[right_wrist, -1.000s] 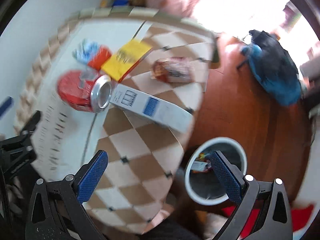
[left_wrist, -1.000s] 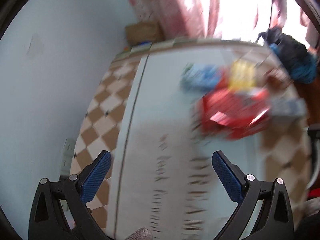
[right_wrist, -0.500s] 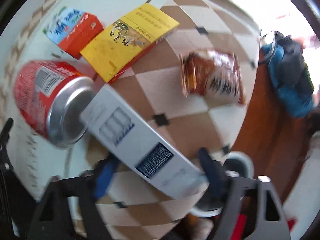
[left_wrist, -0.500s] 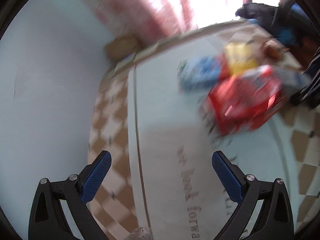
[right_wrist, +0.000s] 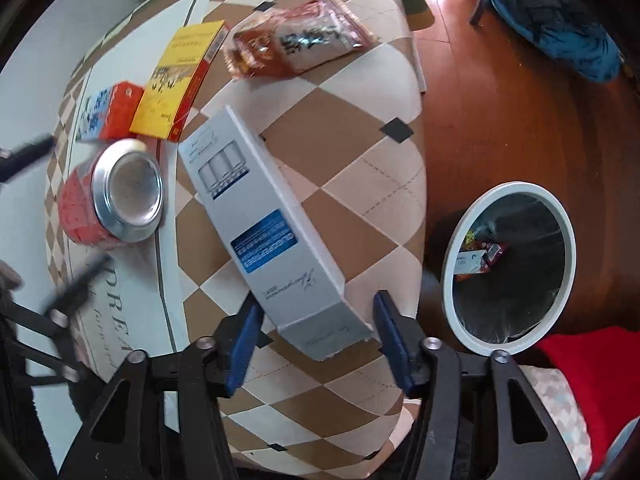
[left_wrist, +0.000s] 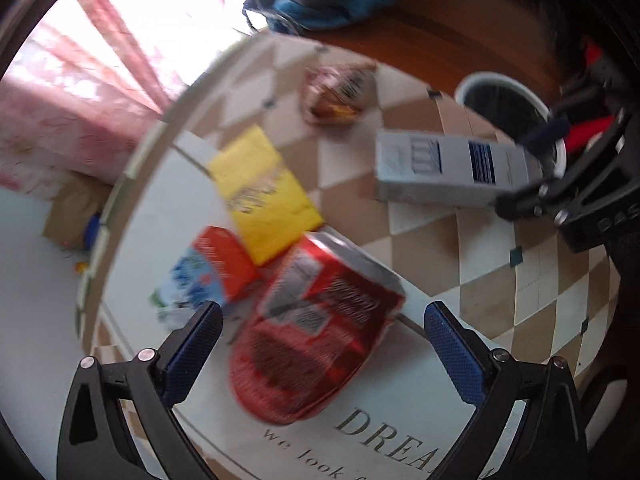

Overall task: Collect trash
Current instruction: 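Grasp the white box with the right tool while the left tool grasps the Coca-Cola can, then carry the white box and the can over the white bin, then open both tools to drop the box and can into the bin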

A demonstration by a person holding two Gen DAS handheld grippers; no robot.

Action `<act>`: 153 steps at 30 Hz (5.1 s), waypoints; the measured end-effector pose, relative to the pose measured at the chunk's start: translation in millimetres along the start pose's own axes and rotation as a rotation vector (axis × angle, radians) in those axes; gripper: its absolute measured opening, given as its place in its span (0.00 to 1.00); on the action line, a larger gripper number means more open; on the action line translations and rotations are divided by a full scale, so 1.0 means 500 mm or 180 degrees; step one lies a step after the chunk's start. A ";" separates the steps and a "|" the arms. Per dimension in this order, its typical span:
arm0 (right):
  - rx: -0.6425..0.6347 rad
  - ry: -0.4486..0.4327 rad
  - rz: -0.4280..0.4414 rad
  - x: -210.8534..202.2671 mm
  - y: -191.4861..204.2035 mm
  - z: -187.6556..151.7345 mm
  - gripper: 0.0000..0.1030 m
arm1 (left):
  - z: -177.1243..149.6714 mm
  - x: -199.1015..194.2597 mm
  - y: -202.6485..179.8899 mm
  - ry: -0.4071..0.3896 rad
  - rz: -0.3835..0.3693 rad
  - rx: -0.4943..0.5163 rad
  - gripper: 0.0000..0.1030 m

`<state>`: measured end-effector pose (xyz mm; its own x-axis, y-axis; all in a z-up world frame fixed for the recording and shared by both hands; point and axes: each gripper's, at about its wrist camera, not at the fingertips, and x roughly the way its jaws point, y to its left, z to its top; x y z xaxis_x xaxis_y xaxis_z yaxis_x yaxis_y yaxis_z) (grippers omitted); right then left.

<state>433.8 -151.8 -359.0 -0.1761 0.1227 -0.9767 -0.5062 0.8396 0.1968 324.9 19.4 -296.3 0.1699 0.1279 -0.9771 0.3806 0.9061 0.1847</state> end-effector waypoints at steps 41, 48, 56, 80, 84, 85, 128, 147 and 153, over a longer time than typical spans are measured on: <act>-0.0271 -0.0412 -0.0417 0.025 0.176 0.016 0.36 | -0.192 -0.018 0.013 -0.0239 0.0217 -0.1950 0.75; -0.0105 -0.0644 -0.0126 -0.018 0.163 -0.059 0.36 | -0.218 -0.120 -0.032 -0.0494 0.0425 -0.2156 0.75; 0.0036 -0.1050 0.0196 -0.123 0.124 -0.157 0.36 | -0.190 -0.229 -0.060 -0.0787 0.0488 -0.2273 0.75; 0.1290 -0.1631 0.0221 -0.342 -0.426 -0.353 0.36 | 0.277 -0.244 -0.353 -0.1114 -0.0288 -0.1391 0.75; 0.1490 -0.1427 0.0259 -0.266 -0.505 -0.326 0.36 | 0.361 -0.124 -0.367 -0.0757 -0.0749 -0.1464 0.75; 0.1535 -0.1367 0.0265 -0.244 -0.523 -0.317 0.36 | 0.373 -0.101 -0.368 -0.0692 -0.0851 -0.1494 0.75; 0.1483 -0.0754 -0.0059 -0.074 -0.583 -0.309 1.00 | 0.356 -0.041 -0.379 -0.0364 -0.0252 -0.1678 0.94; 0.1267 -0.2375 -0.0181 -0.425 -0.403 -0.495 1.00 | 0.199 -0.335 -0.322 -0.1169 -0.0038 -0.1931 0.94; 0.0889 -0.2805 -0.0177 -0.509 -0.273 -0.465 1.00 | 0.127 -0.343 -0.209 -0.1230 0.0058 -0.2277 1.00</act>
<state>351.5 -420.6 -117.5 0.6059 0.3404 -0.7191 -0.2527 0.9394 0.2317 313.9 -122.9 -141.3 0.5221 0.1154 -0.8450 -0.2762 0.9603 -0.0396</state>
